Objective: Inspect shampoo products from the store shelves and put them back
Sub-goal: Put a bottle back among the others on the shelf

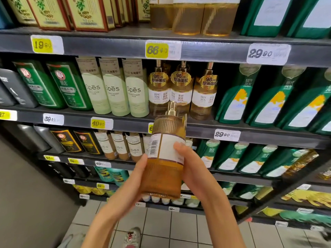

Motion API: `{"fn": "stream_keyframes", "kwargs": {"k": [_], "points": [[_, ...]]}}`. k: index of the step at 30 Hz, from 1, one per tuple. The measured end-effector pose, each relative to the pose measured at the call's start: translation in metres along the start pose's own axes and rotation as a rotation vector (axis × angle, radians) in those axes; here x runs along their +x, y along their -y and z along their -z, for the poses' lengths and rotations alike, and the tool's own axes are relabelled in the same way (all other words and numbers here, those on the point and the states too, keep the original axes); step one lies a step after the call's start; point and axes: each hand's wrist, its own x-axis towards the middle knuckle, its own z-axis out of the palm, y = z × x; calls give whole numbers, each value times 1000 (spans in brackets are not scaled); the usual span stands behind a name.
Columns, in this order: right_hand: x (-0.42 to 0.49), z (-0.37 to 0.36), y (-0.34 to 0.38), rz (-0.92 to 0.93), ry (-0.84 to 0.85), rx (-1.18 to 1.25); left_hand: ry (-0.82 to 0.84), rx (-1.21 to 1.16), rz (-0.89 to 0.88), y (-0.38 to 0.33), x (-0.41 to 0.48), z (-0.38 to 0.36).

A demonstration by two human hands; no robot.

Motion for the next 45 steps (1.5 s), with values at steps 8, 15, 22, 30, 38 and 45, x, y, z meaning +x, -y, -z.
{"fn": "stream_keyframes", "kwargs": {"k": [8, 15, 22, 30, 38, 45], "points": [[6, -3, 1, 13, -88, -286, -108, 316, -209, 3, -3, -13], [15, 0, -11, 34, 56, -292, -52, 227, -308, -3, 7, -3], [13, 11, -15, 116, 52, -368, 108, 466, -353, -13, 15, 15], [3, 13, -21, 245, 9, -517, 215, 462, -411, -7, 13, 27], [8, 6, -12, 1, 78, -642, 75, 410, -167, 1, -3, 35], [24, -10, -22, -440, 33, -640, 74, 138, 280, 4, -11, 33]]}}
